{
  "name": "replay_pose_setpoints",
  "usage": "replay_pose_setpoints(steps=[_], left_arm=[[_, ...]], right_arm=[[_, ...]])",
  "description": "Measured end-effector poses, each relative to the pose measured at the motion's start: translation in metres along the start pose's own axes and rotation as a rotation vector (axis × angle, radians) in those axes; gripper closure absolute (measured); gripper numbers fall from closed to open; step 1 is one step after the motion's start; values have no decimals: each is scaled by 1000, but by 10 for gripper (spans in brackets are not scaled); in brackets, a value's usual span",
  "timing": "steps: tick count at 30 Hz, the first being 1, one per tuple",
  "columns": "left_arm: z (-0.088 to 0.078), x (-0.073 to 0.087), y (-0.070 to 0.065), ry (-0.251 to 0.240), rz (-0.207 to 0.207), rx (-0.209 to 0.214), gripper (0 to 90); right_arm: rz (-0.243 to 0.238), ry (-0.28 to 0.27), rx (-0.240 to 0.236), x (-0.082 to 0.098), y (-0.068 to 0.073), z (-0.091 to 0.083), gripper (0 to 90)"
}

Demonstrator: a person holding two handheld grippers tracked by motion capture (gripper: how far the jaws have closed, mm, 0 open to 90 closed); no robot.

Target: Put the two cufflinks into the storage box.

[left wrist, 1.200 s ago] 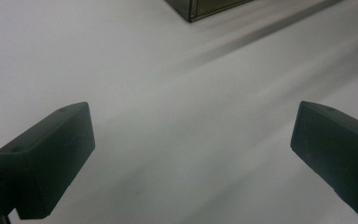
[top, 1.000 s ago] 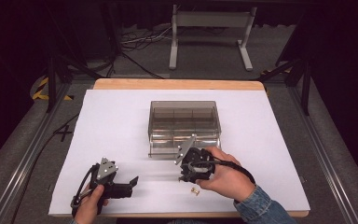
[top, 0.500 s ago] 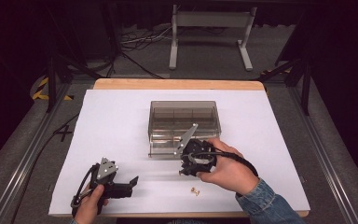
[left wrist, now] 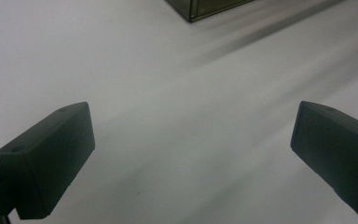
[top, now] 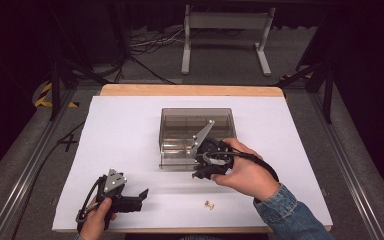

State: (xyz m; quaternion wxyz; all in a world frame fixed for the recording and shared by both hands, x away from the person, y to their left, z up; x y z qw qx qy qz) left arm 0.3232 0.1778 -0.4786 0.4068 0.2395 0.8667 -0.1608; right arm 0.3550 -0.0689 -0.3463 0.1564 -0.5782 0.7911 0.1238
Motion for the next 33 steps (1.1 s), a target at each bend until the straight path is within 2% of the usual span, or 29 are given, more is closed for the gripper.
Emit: replay_pose_setpoints(steps=[7,9,11,13,16,33], left_arm=[[0,0,0,-1,-2,2,4],[0,0,0,0,-3,1,4],[0,0,0,-1,-2,1,4],[0,0,0,-1,-2,1,4],[0,0,0,1,-1,0,4],[0,0,0,0,-1,1,4]], right_arm=[[8,-18,24,-5,-10,-4,777],[30,-21,47,-7,-19,-5,777],[23,-23,50,-8,-21,-5,776],[44,-23,57,-9,-26,-6,777],[46,-34,64,-11,-31,-6,776],[135,-17,88,-23,-54,8,776]])
Point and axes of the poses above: each handheld gripper's, and its own axes: z roughly forward along the jaws, x roughly out of its underside, y roughly to its left, the point moved 5 cm from there along z, roughly forward along the jaws, and after that the axes turned 1 degree about -z, right-handed, at the moved point
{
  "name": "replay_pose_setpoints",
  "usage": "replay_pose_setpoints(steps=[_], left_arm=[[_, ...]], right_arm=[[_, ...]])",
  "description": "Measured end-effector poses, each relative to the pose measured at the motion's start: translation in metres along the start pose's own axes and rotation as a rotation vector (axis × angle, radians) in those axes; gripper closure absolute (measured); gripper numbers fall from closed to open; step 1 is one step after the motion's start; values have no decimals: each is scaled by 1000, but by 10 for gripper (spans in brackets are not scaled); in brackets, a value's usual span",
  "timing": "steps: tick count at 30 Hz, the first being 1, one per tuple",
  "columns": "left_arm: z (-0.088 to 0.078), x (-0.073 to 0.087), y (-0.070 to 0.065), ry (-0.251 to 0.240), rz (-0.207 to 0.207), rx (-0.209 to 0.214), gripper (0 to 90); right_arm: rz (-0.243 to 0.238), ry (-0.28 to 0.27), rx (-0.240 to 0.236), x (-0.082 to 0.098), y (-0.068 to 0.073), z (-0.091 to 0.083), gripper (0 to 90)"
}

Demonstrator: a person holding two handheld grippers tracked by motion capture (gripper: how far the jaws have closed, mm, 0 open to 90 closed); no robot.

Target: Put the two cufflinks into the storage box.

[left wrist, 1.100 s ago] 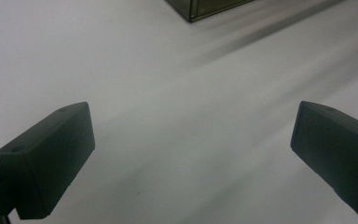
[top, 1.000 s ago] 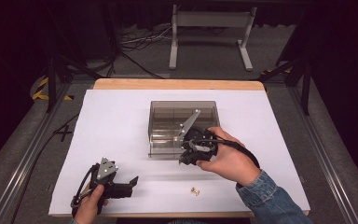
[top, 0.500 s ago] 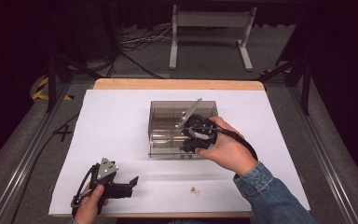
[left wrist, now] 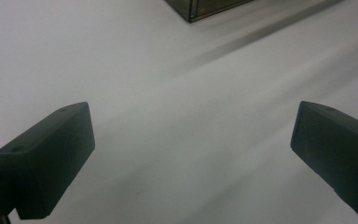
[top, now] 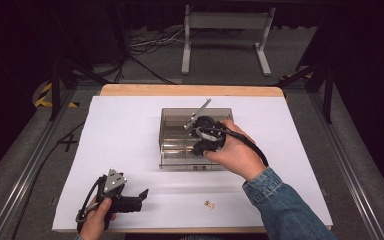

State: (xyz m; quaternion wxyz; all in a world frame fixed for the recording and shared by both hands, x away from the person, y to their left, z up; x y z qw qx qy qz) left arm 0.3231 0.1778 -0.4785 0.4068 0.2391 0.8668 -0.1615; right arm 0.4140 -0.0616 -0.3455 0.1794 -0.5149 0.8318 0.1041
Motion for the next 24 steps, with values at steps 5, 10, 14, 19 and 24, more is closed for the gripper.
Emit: replay_pose_setpoints(steps=[5,10,14,19,24], left_arm=[[0,0,0,0,0,0,4],[0,0,0,0,2,0,4],[0,0,0,-1,0,1,4],[0,0,1,-3,1,-4,4],[0,0,0,-2,0,-5,4]], right_arm=[[26,21,13,-2,-6,7,776],[44,41,20,-3,-10,11,776],[51,42,23,-3,-12,14,776],[57,64,20,0,-13,21,776],[53,73,13,2,-13,28,776]])
Point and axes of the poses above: each handheld gripper's, and its own axes: z roughly forward along the jaws, x roughly out of its underside, y roughly to its left, the point moved 5 cm from there along z, roughly forward along the jaws, and after that the axes turned 1 degree about -z, right-handed, at the moved point
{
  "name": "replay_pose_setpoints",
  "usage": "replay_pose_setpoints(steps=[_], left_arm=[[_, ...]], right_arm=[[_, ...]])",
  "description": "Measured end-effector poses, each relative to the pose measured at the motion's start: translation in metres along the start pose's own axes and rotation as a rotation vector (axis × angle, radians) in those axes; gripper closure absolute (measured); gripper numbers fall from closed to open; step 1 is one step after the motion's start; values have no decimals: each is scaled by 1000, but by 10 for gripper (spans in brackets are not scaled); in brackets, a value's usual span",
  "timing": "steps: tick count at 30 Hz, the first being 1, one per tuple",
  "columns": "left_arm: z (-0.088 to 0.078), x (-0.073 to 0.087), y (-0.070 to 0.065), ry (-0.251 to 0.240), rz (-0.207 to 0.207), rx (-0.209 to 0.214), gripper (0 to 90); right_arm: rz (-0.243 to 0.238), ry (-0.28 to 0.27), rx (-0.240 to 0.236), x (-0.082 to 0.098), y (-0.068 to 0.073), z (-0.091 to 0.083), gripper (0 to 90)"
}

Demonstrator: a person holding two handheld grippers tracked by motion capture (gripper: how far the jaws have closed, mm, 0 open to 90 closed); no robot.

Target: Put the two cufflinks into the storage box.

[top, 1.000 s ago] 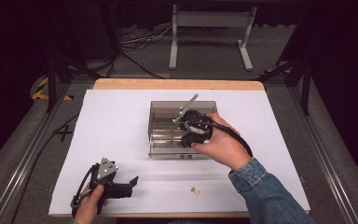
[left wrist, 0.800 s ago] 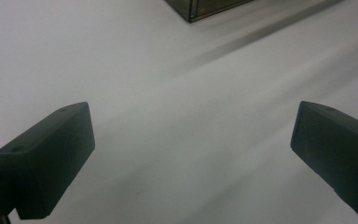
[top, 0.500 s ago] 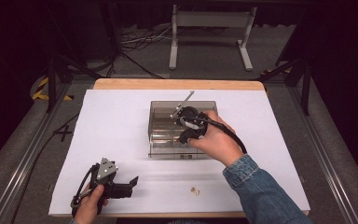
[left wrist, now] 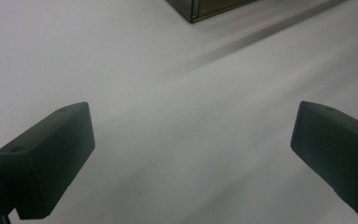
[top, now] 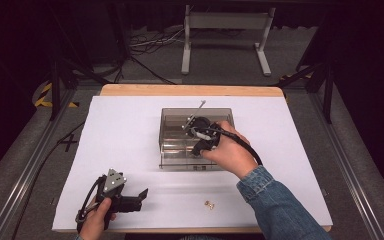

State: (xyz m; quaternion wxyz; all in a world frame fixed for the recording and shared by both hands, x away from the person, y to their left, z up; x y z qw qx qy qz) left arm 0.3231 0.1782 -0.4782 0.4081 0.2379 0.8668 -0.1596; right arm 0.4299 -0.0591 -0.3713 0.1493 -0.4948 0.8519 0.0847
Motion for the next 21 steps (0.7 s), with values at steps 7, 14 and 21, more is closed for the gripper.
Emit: replay_pose_setpoints(steps=[7,14,21], left_arm=[[0,0,0,-1,2,0,4],[0,0,0,-1,1,-1,4],[0,0,0,-1,1,-1,4]], right_arm=[[-5,13,1,1,1,5,775],[1,29,-2,3,2,11,774],[-13,32,3,4,2,14,769]])
Point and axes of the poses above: each handheld gripper's, and its own axes: z roughly forward along the jaws, x roughly out of its underside, y roughly to its left, the point moved 5 cm from there along z, roughly forward along the jaws, and after that the axes turned 1 degree about -z, right-handed, at the moved point
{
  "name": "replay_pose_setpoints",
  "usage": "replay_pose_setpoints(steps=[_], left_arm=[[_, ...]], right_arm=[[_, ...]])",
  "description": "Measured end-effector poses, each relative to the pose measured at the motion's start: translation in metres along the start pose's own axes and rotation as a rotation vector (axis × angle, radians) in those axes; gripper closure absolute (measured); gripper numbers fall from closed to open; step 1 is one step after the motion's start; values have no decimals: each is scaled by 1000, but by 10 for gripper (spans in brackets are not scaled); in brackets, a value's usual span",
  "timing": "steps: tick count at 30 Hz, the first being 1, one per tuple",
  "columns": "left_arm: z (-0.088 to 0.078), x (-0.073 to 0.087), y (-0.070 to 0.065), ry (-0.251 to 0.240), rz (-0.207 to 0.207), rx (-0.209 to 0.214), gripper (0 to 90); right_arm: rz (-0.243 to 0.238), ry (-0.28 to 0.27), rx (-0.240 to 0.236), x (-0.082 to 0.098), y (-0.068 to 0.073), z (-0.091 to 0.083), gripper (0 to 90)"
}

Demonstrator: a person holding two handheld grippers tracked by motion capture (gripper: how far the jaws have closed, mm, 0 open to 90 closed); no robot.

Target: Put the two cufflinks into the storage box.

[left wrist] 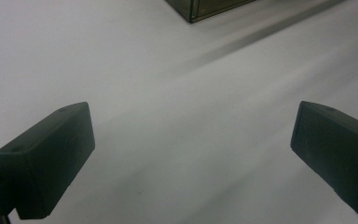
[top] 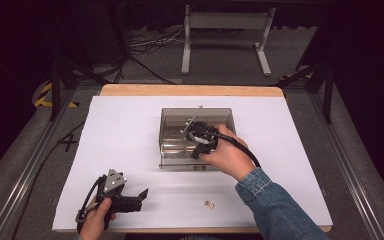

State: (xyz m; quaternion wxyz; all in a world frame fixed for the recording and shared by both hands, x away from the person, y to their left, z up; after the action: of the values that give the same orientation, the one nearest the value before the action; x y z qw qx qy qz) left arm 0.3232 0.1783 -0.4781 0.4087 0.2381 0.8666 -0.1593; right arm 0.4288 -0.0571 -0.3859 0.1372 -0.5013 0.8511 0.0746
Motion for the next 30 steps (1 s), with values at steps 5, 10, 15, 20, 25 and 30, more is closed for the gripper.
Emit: replay_pose_setpoints(steps=[5,10,15,20,25,30], left_arm=[[0,0,0,-1,-1,3,4],[0,0,0,-1,1,2,4],[0,0,0,0,-1,2,4],[0,0,0,3,3,4,4],[0,0,0,4,2,5,4],[1,0,-1,3,-1,4,4]], right_arm=[[-1,8,0,1,1,3,761],[-14,-3,3,1,2,3,693],[-21,-24,2,1,5,-2,682],[-34,-64,1,3,6,-11,679],[-31,-88,-11,7,10,-21,677],[-56,-122,-22,14,19,-34,674]])
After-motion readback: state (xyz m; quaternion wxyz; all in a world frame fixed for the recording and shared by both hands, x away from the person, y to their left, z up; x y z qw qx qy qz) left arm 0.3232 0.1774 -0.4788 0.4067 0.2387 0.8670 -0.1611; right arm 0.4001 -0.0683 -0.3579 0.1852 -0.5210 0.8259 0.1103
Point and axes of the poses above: each handheld gripper's, and its own axes: z roughly forward along the jaws, x roughly out of its underside, y roughly to its left, the point moved 5 cm from there along z, roughly forward along the jaws, and after that the axes turned 1 degree about -z, right-handed, at the moved point
